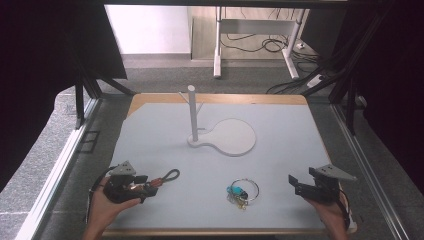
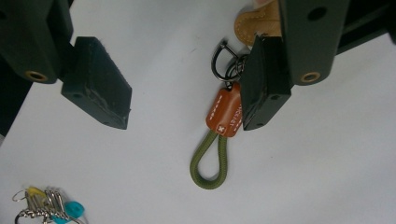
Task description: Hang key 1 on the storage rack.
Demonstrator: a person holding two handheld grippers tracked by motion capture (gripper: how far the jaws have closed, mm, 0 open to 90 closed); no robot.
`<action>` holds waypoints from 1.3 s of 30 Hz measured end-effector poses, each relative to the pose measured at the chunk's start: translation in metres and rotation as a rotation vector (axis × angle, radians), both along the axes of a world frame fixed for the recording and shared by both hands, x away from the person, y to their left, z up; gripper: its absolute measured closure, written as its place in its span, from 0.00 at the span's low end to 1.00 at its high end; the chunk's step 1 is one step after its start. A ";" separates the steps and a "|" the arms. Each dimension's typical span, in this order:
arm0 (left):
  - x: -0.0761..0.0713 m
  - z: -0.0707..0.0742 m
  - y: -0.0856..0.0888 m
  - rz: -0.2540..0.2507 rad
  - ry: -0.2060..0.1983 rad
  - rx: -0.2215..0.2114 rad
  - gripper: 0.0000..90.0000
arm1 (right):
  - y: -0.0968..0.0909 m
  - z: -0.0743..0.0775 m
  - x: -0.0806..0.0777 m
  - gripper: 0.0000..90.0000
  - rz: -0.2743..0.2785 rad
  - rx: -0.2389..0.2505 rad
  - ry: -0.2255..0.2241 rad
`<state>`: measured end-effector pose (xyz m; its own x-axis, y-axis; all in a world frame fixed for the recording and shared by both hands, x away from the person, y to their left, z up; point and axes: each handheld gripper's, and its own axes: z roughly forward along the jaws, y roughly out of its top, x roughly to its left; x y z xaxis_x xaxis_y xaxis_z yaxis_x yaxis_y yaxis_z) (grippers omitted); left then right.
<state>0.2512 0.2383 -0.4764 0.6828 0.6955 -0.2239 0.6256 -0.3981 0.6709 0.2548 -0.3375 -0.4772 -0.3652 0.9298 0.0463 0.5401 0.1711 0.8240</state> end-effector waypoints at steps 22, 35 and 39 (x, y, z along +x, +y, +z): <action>0.005 0.026 0.005 -0.040 0.027 0.027 0.33 | -0.003 -0.003 0.003 0.28 0.080 -0.008 -0.002; 0.040 0.040 -0.001 -0.150 0.102 0.200 0.40 | -0.009 -0.003 0.004 0.29 0.062 -0.020 0.005; 0.045 0.037 -0.009 -0.184 0.130 0.237 0.41 | -0.007 -0.005 0.003 0.29 0.068 -0.033 0.016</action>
<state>0.2963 0.2297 -0.4398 0.7783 0.6062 -0.1639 0.6029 -0.6484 0.4648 0.2582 -0.3443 -0.4818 -0.4272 0.9039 0.0228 0.5393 0.2345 0.8088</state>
